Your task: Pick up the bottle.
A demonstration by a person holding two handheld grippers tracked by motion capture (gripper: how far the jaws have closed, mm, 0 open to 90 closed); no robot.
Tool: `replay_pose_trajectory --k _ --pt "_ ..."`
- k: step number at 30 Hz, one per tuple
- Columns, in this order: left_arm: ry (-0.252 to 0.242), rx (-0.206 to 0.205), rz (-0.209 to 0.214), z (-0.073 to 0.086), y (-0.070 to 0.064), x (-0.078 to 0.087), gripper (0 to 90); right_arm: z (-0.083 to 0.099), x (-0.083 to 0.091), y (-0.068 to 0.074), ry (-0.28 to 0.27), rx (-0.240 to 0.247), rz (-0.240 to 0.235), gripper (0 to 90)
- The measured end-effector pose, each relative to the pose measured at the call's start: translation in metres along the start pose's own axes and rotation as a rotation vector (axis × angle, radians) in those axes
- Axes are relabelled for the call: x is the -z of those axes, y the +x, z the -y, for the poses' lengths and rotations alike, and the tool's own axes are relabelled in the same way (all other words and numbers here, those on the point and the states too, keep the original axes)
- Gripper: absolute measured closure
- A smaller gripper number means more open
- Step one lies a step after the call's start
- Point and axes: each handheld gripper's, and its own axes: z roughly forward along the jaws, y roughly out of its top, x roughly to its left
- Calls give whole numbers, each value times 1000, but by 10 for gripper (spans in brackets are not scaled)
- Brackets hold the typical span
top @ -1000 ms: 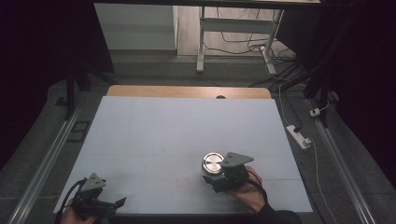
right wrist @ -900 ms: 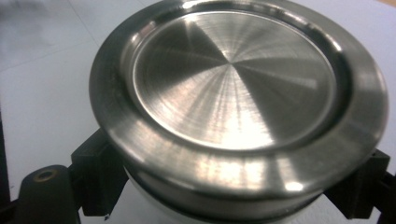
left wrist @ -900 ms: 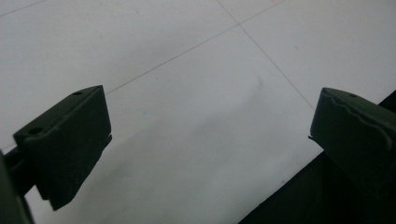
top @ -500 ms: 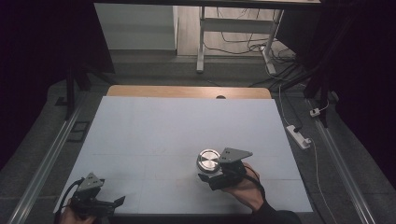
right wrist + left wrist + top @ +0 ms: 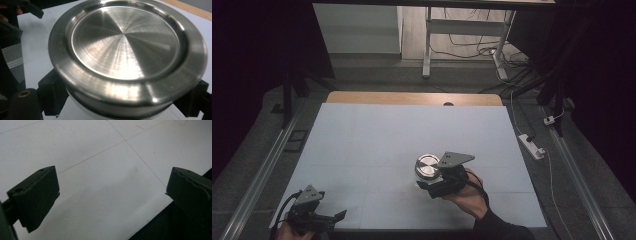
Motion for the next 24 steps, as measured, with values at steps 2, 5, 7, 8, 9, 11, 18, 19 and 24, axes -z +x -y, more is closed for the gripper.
replay_pose_trajectory --k 2,5,7,8,9,11,18,19,24 --pt "4 -2 6 0 0 -1 0 -3 -3 0 1 -4 -7 149" --pt "9 -1 17 0 1 -1 0 -7 -7 1 7 0 -10 149" --pt "13 -2 21 -1 1 -1 0 -11 -11 1 9 5 -12 149" --pt "14 -4 23 -1 1 -1 0 -12 -12 1 9 5 -15 149" --pt "14 -4 23 -1 1 -1 0 -13 -14 2 9 6 -18 149" --pt "17 -7 26 -1 1 -2 0 -15 -16 3 10 12 -20 149" --pt "23 -12 28 -1 0 -3 0 -21 -22 6 10 21 -29 149" --pt "24 -12 30 -1 0 -3 0 -22 -23 6 10 19 -30 149" --pt "28 -16 31 -1 0 -3 0 -25 -27 8 11 27 -34 149"
